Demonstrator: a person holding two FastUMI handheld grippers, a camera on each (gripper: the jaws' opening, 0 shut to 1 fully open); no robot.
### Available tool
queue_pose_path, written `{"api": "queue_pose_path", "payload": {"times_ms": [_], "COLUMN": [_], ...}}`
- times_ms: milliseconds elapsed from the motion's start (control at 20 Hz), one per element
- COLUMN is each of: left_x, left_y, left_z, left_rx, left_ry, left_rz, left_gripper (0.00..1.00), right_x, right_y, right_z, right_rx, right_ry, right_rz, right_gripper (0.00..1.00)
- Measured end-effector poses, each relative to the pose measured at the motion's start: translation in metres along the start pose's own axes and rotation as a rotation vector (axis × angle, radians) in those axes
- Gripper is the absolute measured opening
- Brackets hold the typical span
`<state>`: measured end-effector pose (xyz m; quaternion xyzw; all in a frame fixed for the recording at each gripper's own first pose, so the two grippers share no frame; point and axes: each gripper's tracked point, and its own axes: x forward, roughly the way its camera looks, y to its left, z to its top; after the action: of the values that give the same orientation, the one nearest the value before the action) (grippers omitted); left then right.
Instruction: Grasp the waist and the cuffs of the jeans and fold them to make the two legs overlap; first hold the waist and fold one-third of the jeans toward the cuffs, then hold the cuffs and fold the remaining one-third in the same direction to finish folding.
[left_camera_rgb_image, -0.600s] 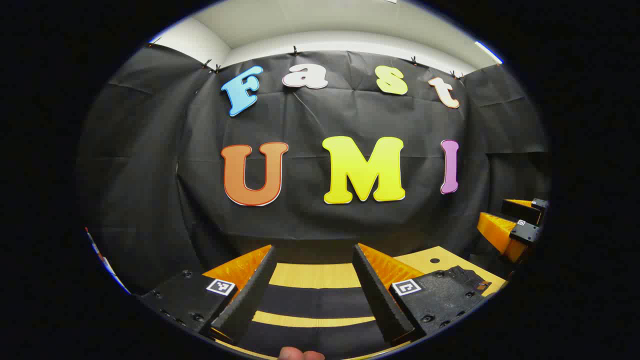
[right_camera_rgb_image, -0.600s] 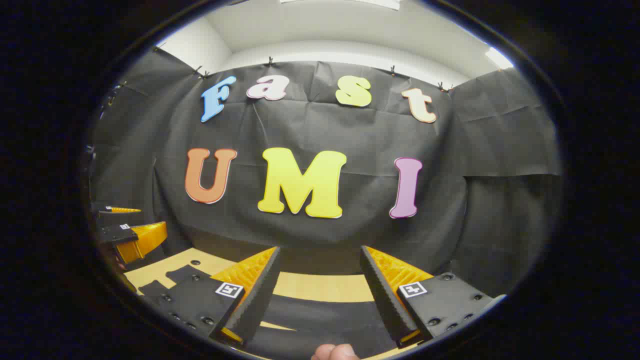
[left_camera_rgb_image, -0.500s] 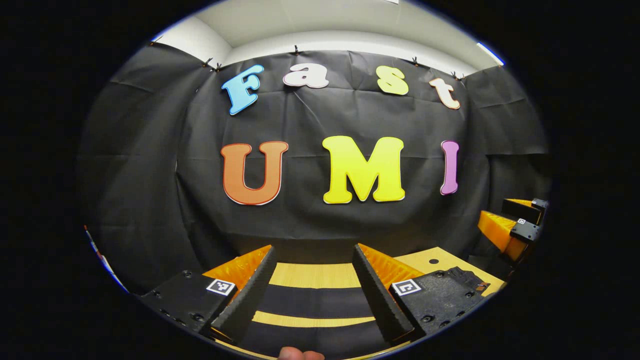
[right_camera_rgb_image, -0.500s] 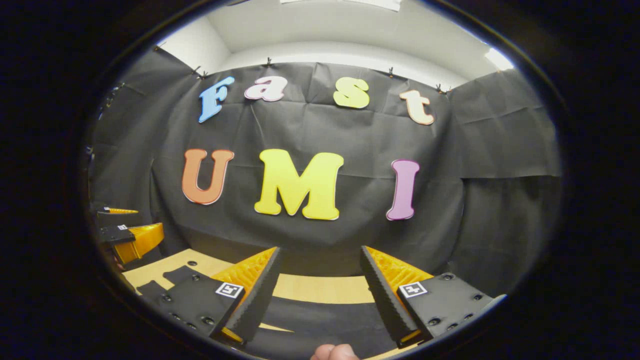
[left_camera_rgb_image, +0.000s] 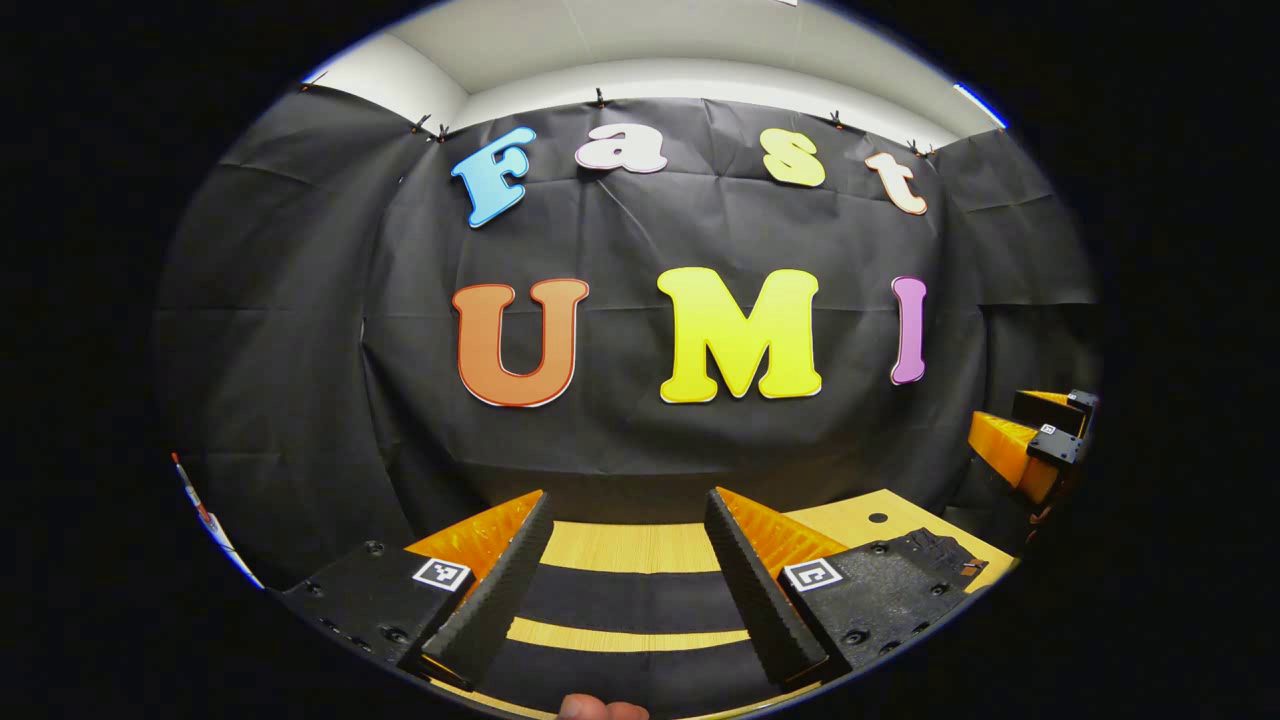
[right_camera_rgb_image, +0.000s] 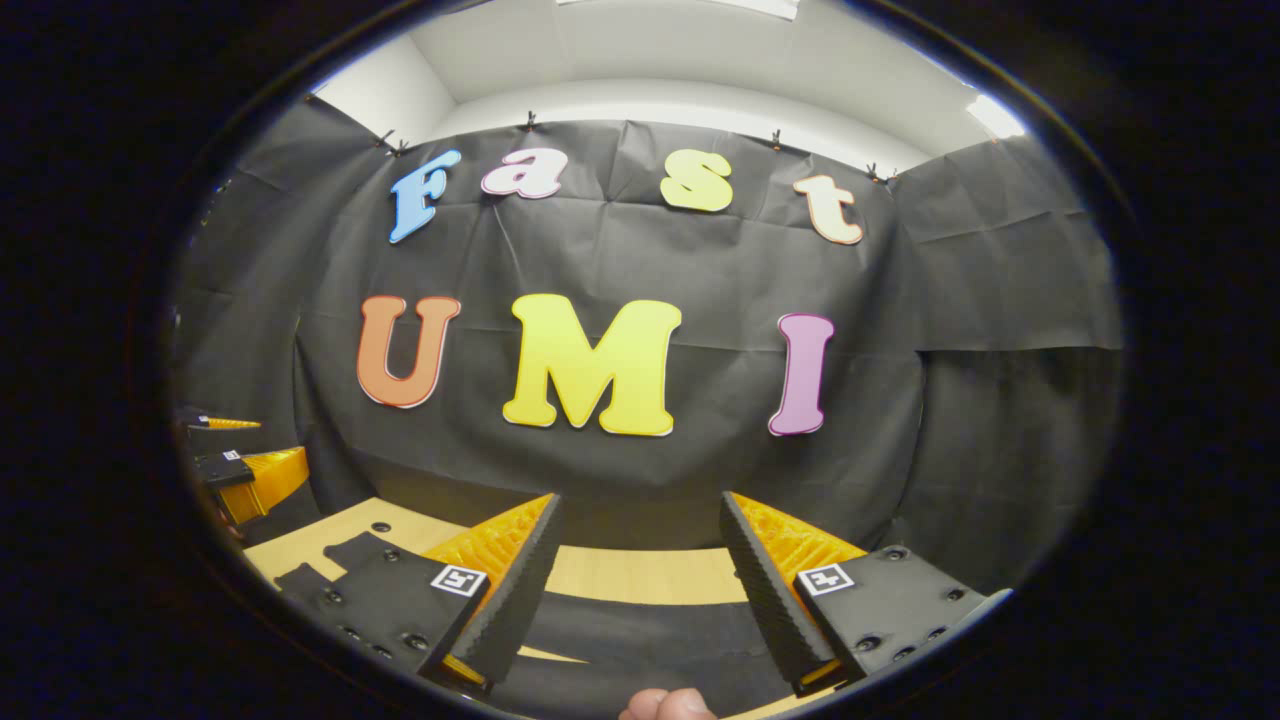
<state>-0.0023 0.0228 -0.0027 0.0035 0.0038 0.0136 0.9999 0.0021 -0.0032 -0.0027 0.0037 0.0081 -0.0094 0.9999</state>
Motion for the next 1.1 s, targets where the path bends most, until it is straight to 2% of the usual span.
{"api": "queue_pose_path", "payload": {"times_ms": [250, 400, 450, 500, 600, 700, 800, 900, 950, 1100], "left_x": [-0.001, 0.003, 0.004, 0.003, -0.002, -0.013, -0.031, -0.053, -0.052, -0.079], "left_y": [0.006, 0.019, 0.025, 0.039, 0.066, 0.097, 0.120, 0.133, 0.134, 0.135], "left_z": [-0.003, -0.014, -0.025, -0.044, -0.073, -0.112, -0.157, -0.202, -0.219, -0.272], "left_rx": [0.006, -0.016, -0.038, -0.041, -0.051, -0.086, -0.137, -0.284, -0.407, -0.797], "left_ry": [0.000, 0.023, 0.052, 0.092, 0.155, 0.250, 0.358, 0.483, 0.543, 0.674], "left_rz": [0.012, 0.019, 0.014, 0.029, 0.068, 0.104, 0.132, 0.169, 0.192, 0.330], "left_gripper": [0.98, 0.98, 0.98, 0.98, 0.98, 0.98, 0.99, 0.99, 0.99, 0.99], "right_x": [0.001, 0.004, 0.006, 0.007, 0.004, -0.006, -0.022, -0.038, -0.047, -0.070], "right_y": [-0.005, -0.026, -0.045, -0.075, -0.111, -0.146, -0.182, -0.205, -0.214, -0.227], "right_z": [0.000, -0.008, -0.015, -0.028, -0.049, -0.079, -0.118, -0.150, -0.167, -0.196], "right_rx": [-0.003, -0.020, -0.024, -0.033, -0.033, -0.007, 0.041, 0.105, 0.119, 0.110], "right_ry": [-0.001, 0.016, 0.032, 0.069, 0.137, 0.238, 0.354, 0.445, 0.498, 0.593], "right_rz": [0.005, 0.006, -0.011, -0.043, -0.076, -0.105, -0.156, -0.202, -0.225, -0.247], "right_gripper": [0.96, 0.97, 0.97, 0.95, 0.96, 0.98, 0.96, 0.97, 0.97, 0.97]}}
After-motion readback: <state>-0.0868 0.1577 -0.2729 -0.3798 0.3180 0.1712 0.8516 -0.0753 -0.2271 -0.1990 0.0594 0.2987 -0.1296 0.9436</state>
